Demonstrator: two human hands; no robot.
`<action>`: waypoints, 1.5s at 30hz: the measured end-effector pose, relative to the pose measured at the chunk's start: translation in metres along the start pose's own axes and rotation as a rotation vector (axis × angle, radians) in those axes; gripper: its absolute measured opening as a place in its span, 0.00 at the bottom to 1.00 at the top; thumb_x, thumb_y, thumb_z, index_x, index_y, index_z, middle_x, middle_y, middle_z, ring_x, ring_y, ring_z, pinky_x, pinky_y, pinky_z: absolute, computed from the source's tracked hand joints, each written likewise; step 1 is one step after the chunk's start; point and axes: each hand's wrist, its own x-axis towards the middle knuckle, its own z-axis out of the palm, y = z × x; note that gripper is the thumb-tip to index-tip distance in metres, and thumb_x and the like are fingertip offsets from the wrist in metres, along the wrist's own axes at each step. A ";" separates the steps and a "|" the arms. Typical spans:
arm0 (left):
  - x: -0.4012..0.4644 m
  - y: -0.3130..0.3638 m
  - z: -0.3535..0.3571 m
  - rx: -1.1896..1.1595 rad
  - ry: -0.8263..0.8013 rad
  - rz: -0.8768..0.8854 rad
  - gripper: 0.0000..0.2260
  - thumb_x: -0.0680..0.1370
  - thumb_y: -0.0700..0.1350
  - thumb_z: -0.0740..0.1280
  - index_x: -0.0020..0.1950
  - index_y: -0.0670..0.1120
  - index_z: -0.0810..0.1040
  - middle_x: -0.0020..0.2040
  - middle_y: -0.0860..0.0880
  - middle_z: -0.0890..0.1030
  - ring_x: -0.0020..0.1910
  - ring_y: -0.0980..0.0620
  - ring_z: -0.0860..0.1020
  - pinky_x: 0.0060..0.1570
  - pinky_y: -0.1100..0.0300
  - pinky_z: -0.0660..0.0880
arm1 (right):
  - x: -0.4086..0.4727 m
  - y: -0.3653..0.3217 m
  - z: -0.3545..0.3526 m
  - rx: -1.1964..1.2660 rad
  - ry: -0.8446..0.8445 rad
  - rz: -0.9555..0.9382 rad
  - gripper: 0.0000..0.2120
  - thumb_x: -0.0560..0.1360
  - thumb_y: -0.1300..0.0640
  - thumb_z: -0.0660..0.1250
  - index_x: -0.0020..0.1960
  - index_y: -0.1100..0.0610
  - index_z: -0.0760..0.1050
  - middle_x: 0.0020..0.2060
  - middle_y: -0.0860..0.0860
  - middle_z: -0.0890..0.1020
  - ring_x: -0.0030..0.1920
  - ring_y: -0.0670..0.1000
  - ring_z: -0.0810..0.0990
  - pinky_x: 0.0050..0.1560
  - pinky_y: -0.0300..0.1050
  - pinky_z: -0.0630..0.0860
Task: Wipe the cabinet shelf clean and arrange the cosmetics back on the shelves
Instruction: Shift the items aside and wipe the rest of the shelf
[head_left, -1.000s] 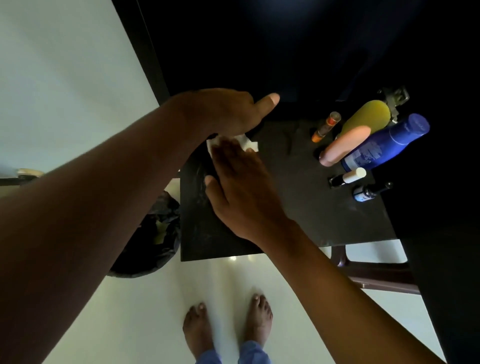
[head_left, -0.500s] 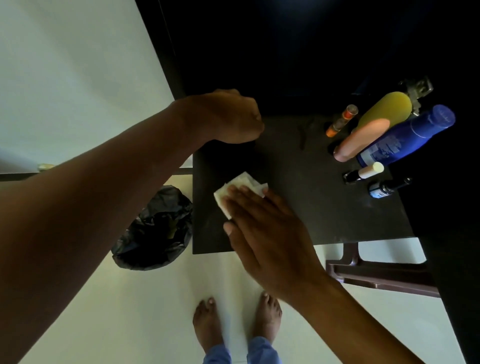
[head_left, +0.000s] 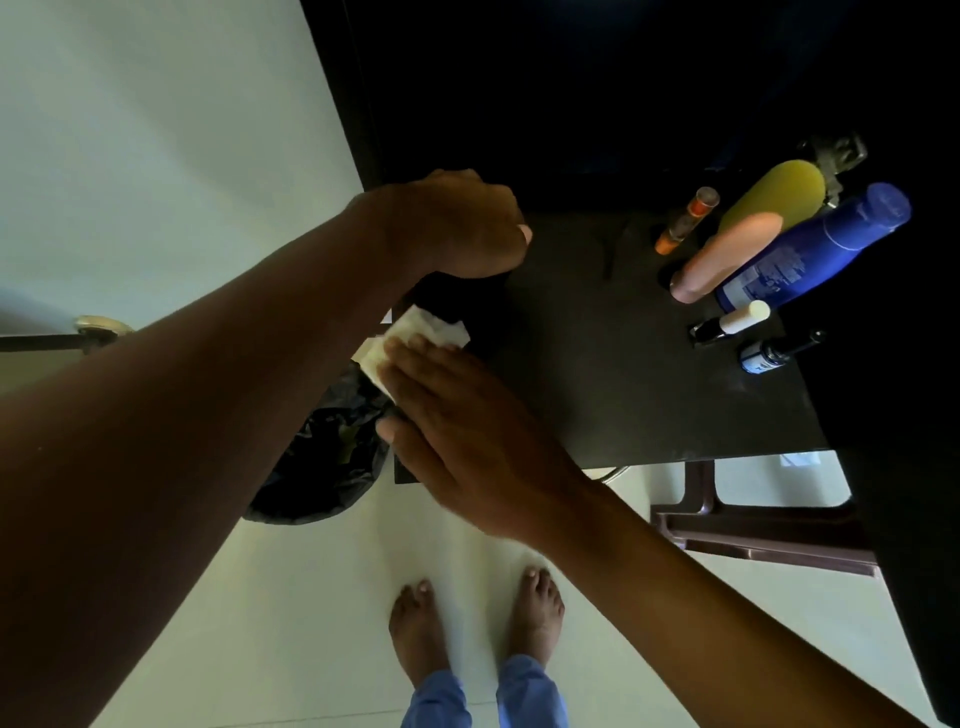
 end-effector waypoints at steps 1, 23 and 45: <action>0.002 -0.002 0.003 -0.015 -0.001 0.010 0.22 0.85 0.58 0.54 0.75 0.51 0.71 0.73 0.43 0.72 0.73 0.40 0.69 0.68 0.44 0.67 | -0.015 -0.003 0.001 0.023 -0.010 -0.006 0.27 0.86 0.46 0.51 0.78 0.60 0.66 0.78 0.56 0.67 0.81 0.53 0.60 0.80 0.53 0.57; -0.005 -0.003 0.021 -0.030 0.071 0.114 0.19 0.86 0.53 0.55 0.74 0.48 0.72 0.70 0.44 0.76 0.70 0.42 0.72 0.68 0.48 0.66 | -0.093 -0.021 -0.012 -0.151 -0.184 0.126 0.30 0.85 0.37 0.46 0.83 0.48 0.54 0.82 0.45 0.57 0.83 0.48 0.51 0.78 0.69 0.50; -0.065 0.017 0.056 -0.068 0.162 0.155 0.32 0.83 0.62 0.55 0.84 0.52 0.52 0.85 0.46 0.48 0.83 0.47 0.47 0.81 0.45 0.52 | -0.162 0.014 -0.025 -0.226 -0.046 0.610 0.31 0.84 0.37 0.47 0.82 0.49 0.56 0.82 0.47 0.57 0.83 0.49 0.52 0.78 0.66 0.55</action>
